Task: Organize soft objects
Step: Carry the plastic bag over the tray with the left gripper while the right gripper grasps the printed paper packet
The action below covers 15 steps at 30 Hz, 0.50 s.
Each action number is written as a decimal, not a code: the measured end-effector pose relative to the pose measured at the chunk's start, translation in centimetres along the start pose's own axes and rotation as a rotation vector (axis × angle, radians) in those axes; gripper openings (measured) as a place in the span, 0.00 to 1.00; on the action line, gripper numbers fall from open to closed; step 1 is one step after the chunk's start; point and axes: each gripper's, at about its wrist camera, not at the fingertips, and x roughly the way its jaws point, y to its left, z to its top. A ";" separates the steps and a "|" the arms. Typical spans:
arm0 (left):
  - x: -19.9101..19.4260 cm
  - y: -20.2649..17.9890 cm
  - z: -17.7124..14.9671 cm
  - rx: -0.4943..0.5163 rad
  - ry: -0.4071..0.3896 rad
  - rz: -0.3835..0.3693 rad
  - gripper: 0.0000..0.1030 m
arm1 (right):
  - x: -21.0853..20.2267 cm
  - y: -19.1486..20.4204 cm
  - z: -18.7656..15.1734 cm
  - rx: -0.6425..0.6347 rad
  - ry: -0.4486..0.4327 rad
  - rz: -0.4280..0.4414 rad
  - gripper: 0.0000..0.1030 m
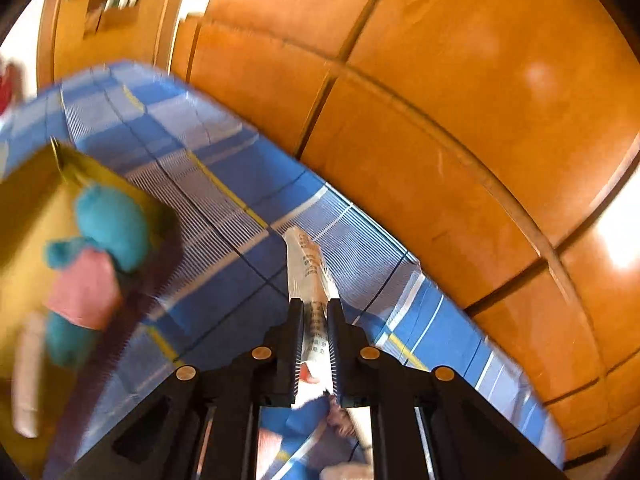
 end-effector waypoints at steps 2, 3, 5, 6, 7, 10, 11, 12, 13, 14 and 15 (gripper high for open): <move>0.2 0.0 0.2 0.000 0.003 0.000 0.32 | -2.0 -1.1 -0.7 0.071 -0.031 0.037 0.09; 0.4 -0.1 0.3 0.002 0.003 0.002 0.32 | -3.0 -1.6 -1.1 0.108 -0.042 0.062 0.09; 0.8 -0.2 0.6 0.005 0.008 0.006 0.32 | -4.5 -2.1 -2.1 0.165 -0.053 0.098 0.06; 1.1 -0.3 0.9 0.003 0.012 0.007 0.32 | -5.1 -2.3 -2.6 0.187 -0.057 0.111 0.04; 1.2 -0.3 1.1 0.002 0.014 0.006 0.32 | -6.0 -2.5 -3.4 0.209 -0.065 0.123 0.04; 2.0 -0.6 2.0 0.005 0.016 0.016 0.33 | -7.7 -2.5 -5.3 0.237 -0.072 0.142 0.04; 2.3 -0.7 2.4 0.003 0.020 0.016 0.33 | -8.2 -2.3 -5.8 0.235 -0.071 0.140 0.04; 2.4 -0.9 2.6 0.003 0.020 0.016 0.33 | -8.5 -2.1 -6.4 0.231 -0.063 0.135 0.04; 2.5 -1.1 2.9 0.009 0.015 0.019 0.33 | -8.5 -2.1 -7.0 0.233 -0.055 0.132 0.04; 2.6 -1.4 3.1 0.020 0.009 0.024 0.33 | -8.4 -2.2 -7.6 0.243 -0.045 0.143 0.04; 2.7 -1.6 3.3 0.025 0.007 0.026 0.33 | -8.3 -2.3 -8.2 0.256 -0.032 0.157 0.04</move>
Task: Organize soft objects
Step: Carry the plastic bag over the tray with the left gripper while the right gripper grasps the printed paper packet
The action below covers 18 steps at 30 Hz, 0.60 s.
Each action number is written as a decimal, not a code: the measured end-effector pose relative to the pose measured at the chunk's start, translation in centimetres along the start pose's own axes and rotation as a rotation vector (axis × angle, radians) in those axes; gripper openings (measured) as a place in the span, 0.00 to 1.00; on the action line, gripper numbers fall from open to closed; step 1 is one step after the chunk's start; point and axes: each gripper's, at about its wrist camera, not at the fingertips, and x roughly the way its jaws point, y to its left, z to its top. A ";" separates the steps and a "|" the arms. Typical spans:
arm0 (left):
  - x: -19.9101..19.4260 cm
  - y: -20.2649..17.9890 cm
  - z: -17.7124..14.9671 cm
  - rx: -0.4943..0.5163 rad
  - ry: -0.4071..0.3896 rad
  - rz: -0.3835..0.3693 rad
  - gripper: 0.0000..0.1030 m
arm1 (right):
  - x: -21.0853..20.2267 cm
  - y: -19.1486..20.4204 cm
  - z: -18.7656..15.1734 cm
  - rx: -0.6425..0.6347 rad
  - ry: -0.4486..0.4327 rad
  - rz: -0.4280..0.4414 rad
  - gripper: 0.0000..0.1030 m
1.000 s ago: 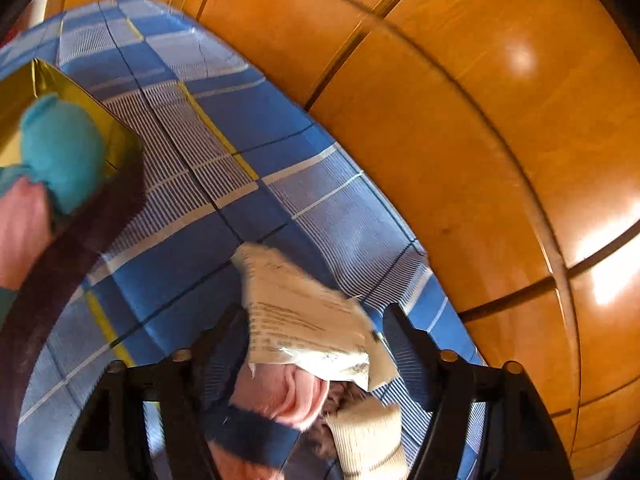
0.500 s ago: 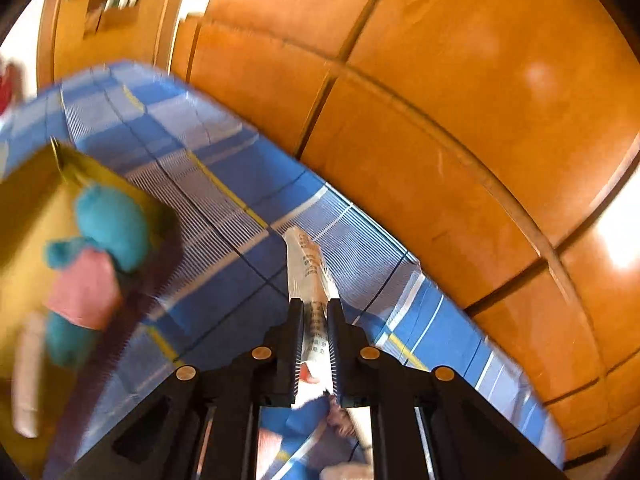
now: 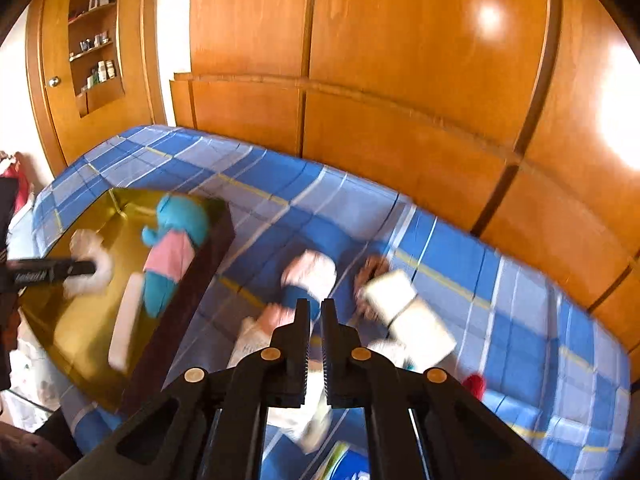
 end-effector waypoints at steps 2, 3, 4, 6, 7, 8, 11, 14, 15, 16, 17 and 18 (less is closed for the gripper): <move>0.1 -0.3 0.1 0.006 -0.002 -0.002 0.33 | 0.3 -0.1 -0.8 0.000 0.018 -0.004 0.09; 0.0 -0.4 0.1 0.008 -0.002 -0.001 0.33 | 0.6 -0.1 -1.3 -0.002 0.032 0.011 0.20; 0.1 -0.5 0.1 0.009 -0.001 0.001 0.33 | 0.6 0.0 -1.7 -0.001 0.039 0.029 0.35; 0.1 -0.5 -0.2 0.013 0.003 0.003 0.33 | 0.9 0.5 -2.6 -0.031 0.057 0.091 0.47; 0.1 -0.5 -0.3 0.016 0.006 0.006 0.33 | 1.0 1.0 -3.0 -0.061 0.069 0.112 0.51; 0.2 -0.4 -0.5 0.019 0.007 0.010 0.33 | 1.2 1.5 -3.3 -0.093 0.087 0.124 0.55; 0.3 -0.2 -0.8 0.024 0.017 0.009 0.33 | 2.3 2.5 -4.1 -0.176 0.160 0.144 0.74; 0.6 -0.2 -0.9 0.045 0.031 0.010 0.33 | 2.7 4.4 -4.8 -0.370 0.209 0.109 0.75; 0.6 -0.3 -0.9 0.050 0.033 0.008 0.33 | 3.0 5.4 -5.1 -0.469 0.239 0.110 0.77; 0.6 -0.3 -0.8 0.055 0.036 0.004 0.33 | 3.1 6.1 -5.3 -0.540 0.263 0.110 0.78; 0.6 -0.4 -0.7 0.059 0.038 -0.001 0.33 | 3.4 6.7 -5.5 -0.600 0.280 0.097 0.78; 0.6 -0.4 -0.7 0.061 0.038 -0.005 0.33 | 3.7 7.1 -5.7 -0.660 0.291 0.074 0.78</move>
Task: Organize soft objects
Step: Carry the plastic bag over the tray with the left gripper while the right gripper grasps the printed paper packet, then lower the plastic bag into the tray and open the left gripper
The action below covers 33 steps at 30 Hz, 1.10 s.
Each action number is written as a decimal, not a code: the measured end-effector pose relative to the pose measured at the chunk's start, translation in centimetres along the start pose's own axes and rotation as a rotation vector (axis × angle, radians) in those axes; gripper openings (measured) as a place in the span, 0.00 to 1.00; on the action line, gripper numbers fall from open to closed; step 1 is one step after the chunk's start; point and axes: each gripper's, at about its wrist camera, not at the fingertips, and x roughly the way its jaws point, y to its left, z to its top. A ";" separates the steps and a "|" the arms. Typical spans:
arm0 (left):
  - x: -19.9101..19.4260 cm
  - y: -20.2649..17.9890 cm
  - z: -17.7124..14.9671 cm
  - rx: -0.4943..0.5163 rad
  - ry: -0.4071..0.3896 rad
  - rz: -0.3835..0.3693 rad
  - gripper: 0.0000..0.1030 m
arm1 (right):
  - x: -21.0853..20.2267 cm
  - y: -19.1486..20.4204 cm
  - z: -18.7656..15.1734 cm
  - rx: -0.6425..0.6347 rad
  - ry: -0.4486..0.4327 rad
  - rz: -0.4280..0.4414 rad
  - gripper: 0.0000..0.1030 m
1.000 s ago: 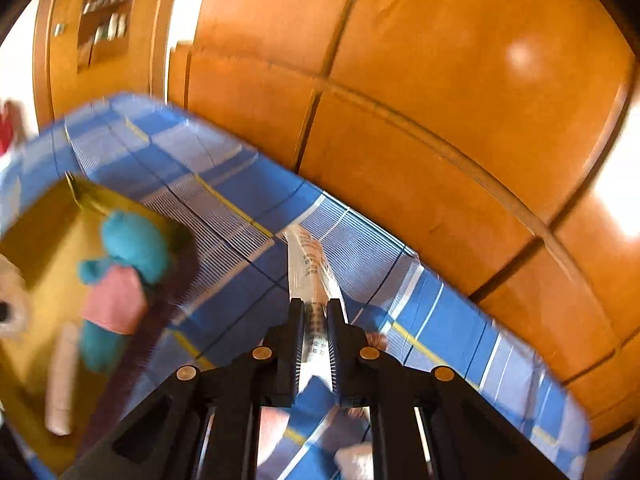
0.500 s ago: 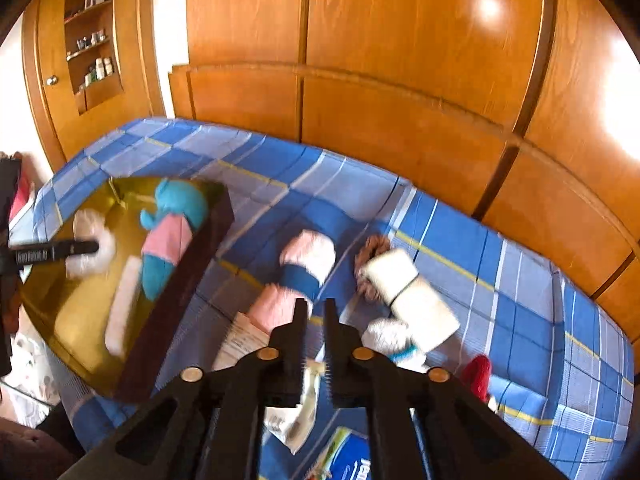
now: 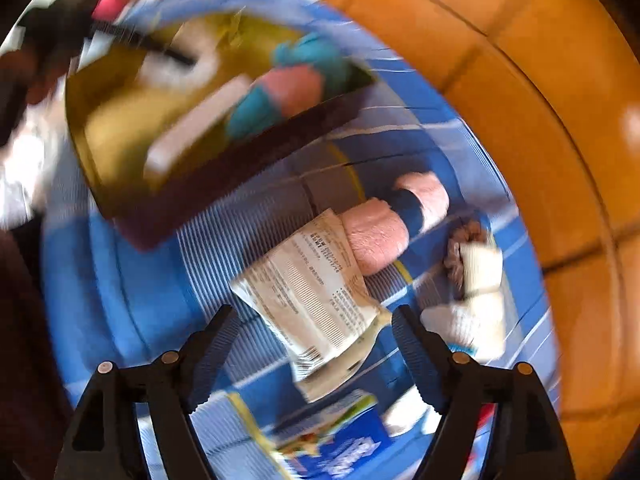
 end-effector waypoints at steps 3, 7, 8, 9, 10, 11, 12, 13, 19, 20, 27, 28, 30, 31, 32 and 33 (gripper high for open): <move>0.2 -0.4 0.5 0.022 0.007 -0.005 0.33 | 1.7 0.6 0.9 -0.112 0.052 -0.033 0.78; 0.7 -0.7 1.4 0.068 0.013 0.011 0.34 | 3.5 0.0 1.7 -0.095 0.085 0.042 0.68; 1.0 -0.6 1.7 0.072 0.017 0.015 0.34 | 3.4 -0.1 1.8 -0.078 0.077 0.050 0.67; 1.3 -0.4 2.0 0.069 0.021 0.019 0.34 | 3.4 -0.2 1.8 -0.066 0.070 0.045 0.65; 1.6 -0.3 2.4 0.064 0.026 0.022 0.34 | 3.4 0.0 1.7 -0.060 0.067 0.033 0.64; 1.9 -0.2 2.8 0.065 0.028 0.021 0.34 | 3.4 0.2 1.6 -0.059 0.064 0.024 0.64; 2.2 -0.3 3.1 0.070 0.029 0.023 0.34 | 3.3 0.3 1.5 -0.053 0.062 0.020 0.64; 2.5 -0.4 3.6 0.076 0.033 0.030 0.34 | 3.2 0.3 1.4 -0.038 0.059 0.020 0.64; 4.5 -0.8 6.4 0.072 0.022 0.060 0.45 | 2.9 0.0 1.1 0.029 0.036 0.040 0.64; 4.7 -0.9 6.7 0.070 0.016 0.069 0.49 | 3.0 0.1 1.1 0.033 0.034 0.039 0.64; 4.1 -0.3 7.1 0.018 -0.053 0.085 0.73 | 3.1 -0.4 0.8 0.091 0.007 0.058 0.65; 3.8 0.0 6.8 0.009 -0.058 0.094 0.73 | 3.2 -0.5 0.9 0.093 0.004 0.058 0.65; 2.9 0.3 6.0 -0.003 -0.075 0.106 0.73 | 3.3 -0.5 0.9 0.091 0.001 0.056 0.65; 2.1 0.5 5.3 -0.010 -0.084 0.119 0.74 | 3.3 -0.5 0.9 0.091 0.000 0.059 0.65; 1.7 0.6 4.8 -0.015 -0.088 0.127 0.74 | 3.4 -0.6 0.9 0.094 0.000 0.063 0.65; 1.3 0.7 4.2 -0.021 -0.092 0.130 0.74 | 3.4 -0.7 0.9 0.099 -0.001 0.067 0.65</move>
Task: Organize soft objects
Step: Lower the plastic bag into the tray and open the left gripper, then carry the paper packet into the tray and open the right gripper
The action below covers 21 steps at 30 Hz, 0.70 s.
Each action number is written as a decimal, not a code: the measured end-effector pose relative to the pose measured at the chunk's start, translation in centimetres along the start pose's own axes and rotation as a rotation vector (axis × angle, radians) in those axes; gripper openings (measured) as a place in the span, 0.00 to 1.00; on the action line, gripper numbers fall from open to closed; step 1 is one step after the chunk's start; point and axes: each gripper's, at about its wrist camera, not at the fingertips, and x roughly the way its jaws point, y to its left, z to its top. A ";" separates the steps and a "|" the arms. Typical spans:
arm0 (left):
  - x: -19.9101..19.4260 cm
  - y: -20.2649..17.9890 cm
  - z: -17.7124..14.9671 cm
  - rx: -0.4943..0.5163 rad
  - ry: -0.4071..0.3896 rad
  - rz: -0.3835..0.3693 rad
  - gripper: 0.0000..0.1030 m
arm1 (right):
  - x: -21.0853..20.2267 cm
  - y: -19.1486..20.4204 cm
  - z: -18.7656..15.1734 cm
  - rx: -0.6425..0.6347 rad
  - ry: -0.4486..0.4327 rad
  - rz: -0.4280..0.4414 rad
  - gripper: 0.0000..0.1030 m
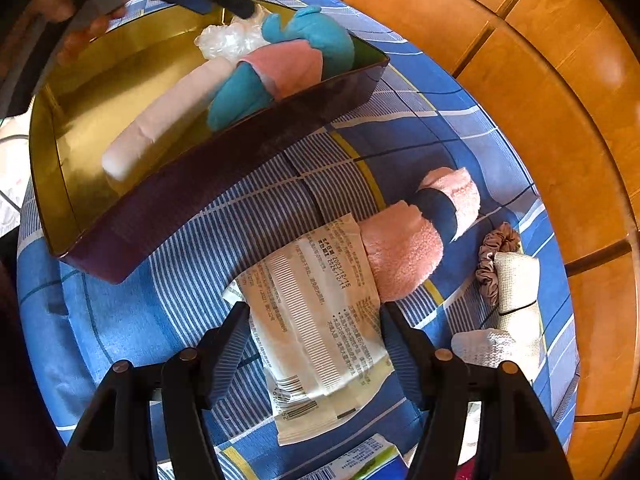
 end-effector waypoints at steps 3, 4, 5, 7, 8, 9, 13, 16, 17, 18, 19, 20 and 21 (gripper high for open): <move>-1.7 0.3 -1.8 -0.013 -0.006 -0.001 0.75 | 0.2 -0.3 0.0 0.013 0.000 0.013 0.67; -2.3 0.4 -2.6 -0.014 -0.004 -0.003 0.75 | 0.3 -0.3 0.0 0.018 0.003 0.019 0.67; -2.6 0.4 -3.1 -0.018 -0.001 -0.012 0.75 | 0.5 -0.4 0.1 0.023 0.006 0.021 0.67; -3.3 0.4 -4.0 -0.029 0.004 -0.033 0.75 | 0.5 -0.3 0.3 0.029 0.010 0.015 0.66; -3.7 0.4 -4.5 -0.032 0.004 -0.040 0.75 | 0.4 -0.2 0.4 0.028 0.011 0.010 0.65; -4.0 0.4 -4.9 -0.035 0.002 -0.046 0.75 | 0.3 -0.1 0.4 0.027 0.011 0.006 0.63; -5.6 -0.2 -6.1 -0.018 -0.024 -0.045 0.75 | -0.5 0.7 0.2 0.036 -0.001 -0.015 0.56; -6.6 -0.6 -6.7 0.002 -0.046 -0.037 0.75 | -1.1 1.0 -0.2 0.062 -0.015 -0.031 0.55; -6.9 -0.8 -6.9 0.005 -0.051 -0.030 0.75 | -1.2 1.1 -0.3 0.073 -0.019 -0.033 0.55; -7.1 -0.8 -7.1 0.007 -0.054 -0.024 0.75 | -1.3 1.2 -0.5 0.083 -0.024 -0.035 0.55; -7.4 -1.0 -7.3 0.012 -0.059 -0.012 0.75 | -1.4 1.2 -0.7 0.099 -0.030 -0.038 0.55; -7.7 -1.1 -7.4 0.019 -0.067 -0.004 0.75 | -1.5 1.3 -0.8 0.118 -0.038 -0.036 0.55; -7.9 -1.2 -7.5 0.026 -0.073 0.003 0.75 | -1.7 1.3 -1.0 0.142 -0.049 -0.034 0.55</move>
